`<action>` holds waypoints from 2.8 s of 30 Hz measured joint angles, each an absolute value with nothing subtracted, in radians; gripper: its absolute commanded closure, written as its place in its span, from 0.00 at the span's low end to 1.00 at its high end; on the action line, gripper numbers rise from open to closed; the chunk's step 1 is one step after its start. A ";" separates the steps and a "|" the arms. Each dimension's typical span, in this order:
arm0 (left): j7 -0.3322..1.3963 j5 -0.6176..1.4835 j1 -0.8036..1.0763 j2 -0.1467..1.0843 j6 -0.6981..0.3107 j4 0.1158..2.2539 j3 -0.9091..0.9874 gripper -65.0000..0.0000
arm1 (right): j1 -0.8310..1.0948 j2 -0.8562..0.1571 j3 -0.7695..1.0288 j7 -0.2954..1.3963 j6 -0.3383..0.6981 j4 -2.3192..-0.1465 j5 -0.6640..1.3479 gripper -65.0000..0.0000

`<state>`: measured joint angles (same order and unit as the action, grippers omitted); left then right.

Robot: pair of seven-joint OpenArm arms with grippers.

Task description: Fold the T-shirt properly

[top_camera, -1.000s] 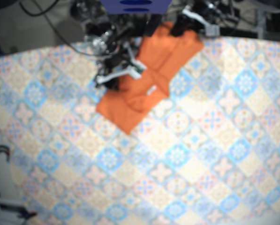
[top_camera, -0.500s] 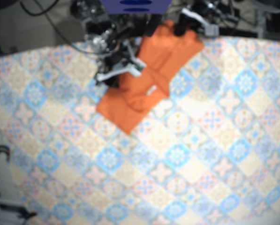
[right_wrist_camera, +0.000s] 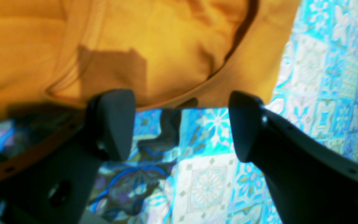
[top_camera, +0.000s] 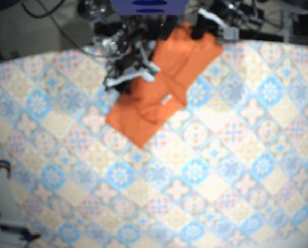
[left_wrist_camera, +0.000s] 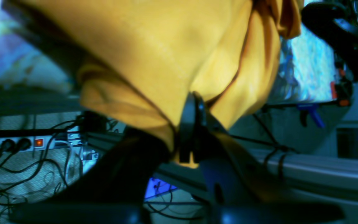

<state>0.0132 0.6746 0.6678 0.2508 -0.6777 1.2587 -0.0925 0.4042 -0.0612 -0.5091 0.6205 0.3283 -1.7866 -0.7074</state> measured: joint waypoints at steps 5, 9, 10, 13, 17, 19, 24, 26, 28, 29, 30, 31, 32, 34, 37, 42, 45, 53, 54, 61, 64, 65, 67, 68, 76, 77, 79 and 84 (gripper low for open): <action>0.022 0.689 0.655 0.269 -0.680 1.353 -0.090 1.00 | 0.411 -0.062 -0.507 0.620 0.327 -1.787 -0.710 0.31; 0.085 0.691 0.655 0.268 -0.685 1.430 -0.089 1.00 | 0.417 -0.062 -0.505 0.620 0.328 -1.788 -0.710 0.31; 0.096 0.689 0.661 0.268 -0.685 1.442 -0.089 1.00 | 0.422 -0.061 -0.500 0.620 0.328 -1.788 -0.710 0.31; 0.148 0.680 0.666 0.269 -0.680 1.491 -0.089 1.00 | 0.435 -0.061 -0.460 0.613 0.328 -1.790 -0.709 0.31; 0.200 0.654 0.658 0.269 -0.683 1.564 -0.086 1.00 | 0.445 -0.061 -0.395 0.607 0.329 -1.803 -0.708 0.31; 0.222 0.650 0.657 0.269 -0.685 1.593 -0.086 1.00 | 0.454 -0.061 -0.349 0.575 0.328 -1.816 -0.710 0.31; 0.288 0.641 0.642 0.271 -0.684 1.675 -0.083 1.00 | 0.489 -0.056 -0.229 0.529 0.328 -1.829 -0.711 0.31; 0.324 0.638 0.619 0.278 -0.686 1.699 -0.084 1.00 | 0.500 -0.056 -0.207 0.523 0.328 -1.829 -0.710 0.31; 0.335 0.641 0.598 0.286 -0.686 1.714 -0.085 1.00 | 0.503 -0.056 -0.196 0.516 0.327 -1.829 -0.709 0.31; 0.347 0.643 0.589 0.287 -0.686 1.717 -0.083 1.00 | 0.505 -0.056 -0.190 0.511 0.328 -1.829 -0.710 0.31; 0.368 0.642 0.578 0.288 -0.685 1.720 -0.083 1.00 | 0.509 -0.054 -0.183 0.500 0.327 -1.829 -0.707 0.31; 0.387 0.636 0.567 0.289 -0.685 1.722 -0.083 1.00 | 0.518 -0.051 -0.176 0.481 0.324 -1.830 -0.707 0.31; 0.398 0.635 0.556 0.288 -0.685 1.725 -0.083 1.00 | 0.524 -0.051 -0.170 0.482 0.329 -1.830 -0.707 0.31; 0.409 0.635 0.540 0.287 -0.685 1.739 -0.083 1.00 | 0.543 -0.052 -0.161 0.477 0.329 -1.830 -0.707 0.31; 0.414 0.635 0.527 0.288 -0.686 1.753 -0.083 1.00 | 0.551 -0.053 -0.160 0.479 0.328 -1.830 -0.707 0.31; 0.417 0.639 0.490 0.288 -0.686 1.769 -0.091 1.00 | 0.562 -0.052 -0.158 0.467 0.328 -1.830 -0.707 0.31; 0.487 0.642 0.453 0.287 -0.686 1.788 -0.088 1.00 | 0.577 -0.053 -0.156 0.473 0.328 -1.830 -0.707 0.31; 0.550 0.643 0.359 0.255 -0.689 1.835 -0.086 1.00 | 0.591 -0.053 -0.156 0.472 0.328 -1.830 -0.707 0.31; 0.551 0.643 0.348 0.255 -0.687 1.835 -0.086 1.00 | 0.595 -0.053 -0.156 0.472 0.328 -1.830 -0.707 0.31; 0.551 0.643 0.301 0.233 -0.607 1.834 -0.091 1.00 | 0.619 -0.053 -0.165 0.471 0.332 -1.829 -0.707 0.31; 0.551 0.643 0.284 0.233 -0.579 1.808 -0.091 1.00 | 0.624 -0.053 -0.164 0.471 0.327 -1.827 -0.708 0.31; 0.550 0.643 0.276 0.233 -0.579 1.795 -0.091 1.00 | 0.627 -0.053 -0.165 0.471 0.327 -1.827 -0.707 0.31; 0.550 0.638 0.262 0.220 -0.575 1.765 -0.091 1.00 | 0.635 -0.054 -0.179 0.472 0.324 -1.827 -0.708 0.31; 0.548 0.639 0.257 0.210 -0.576 1.746 -0.091 1.00 | 0.641 -0.056 -0.188 0.471 0.324 -1.827 -0.707 0.31; 0.557 0.630 0.209 0.156 -0.572 1.662 -0.093 1.00 | 0.671 -0.056 -0.253 0.470 0.325 -1.826 -0.709 0.31; 0.551 0.632 0.200 0.147 -0.561 1.651 -0.097 1.00 | 0.674 -0.056 -0.261 0.468 0.325 -1.826 -0.707 0.31; 0.540 0.636 0.183 0.142 -0.537 1.622 -0.123 1.00 | 0.680 -0.056 -0.280 0.469 0.325 -1.826 -0.707 0.31; 0.551 0.632 0.136 0.141 -0.481 1.568 -0.187 1.00 | 0.694 -0.089 -0.329 0.471 0.327 -1.826 -0.707 0.31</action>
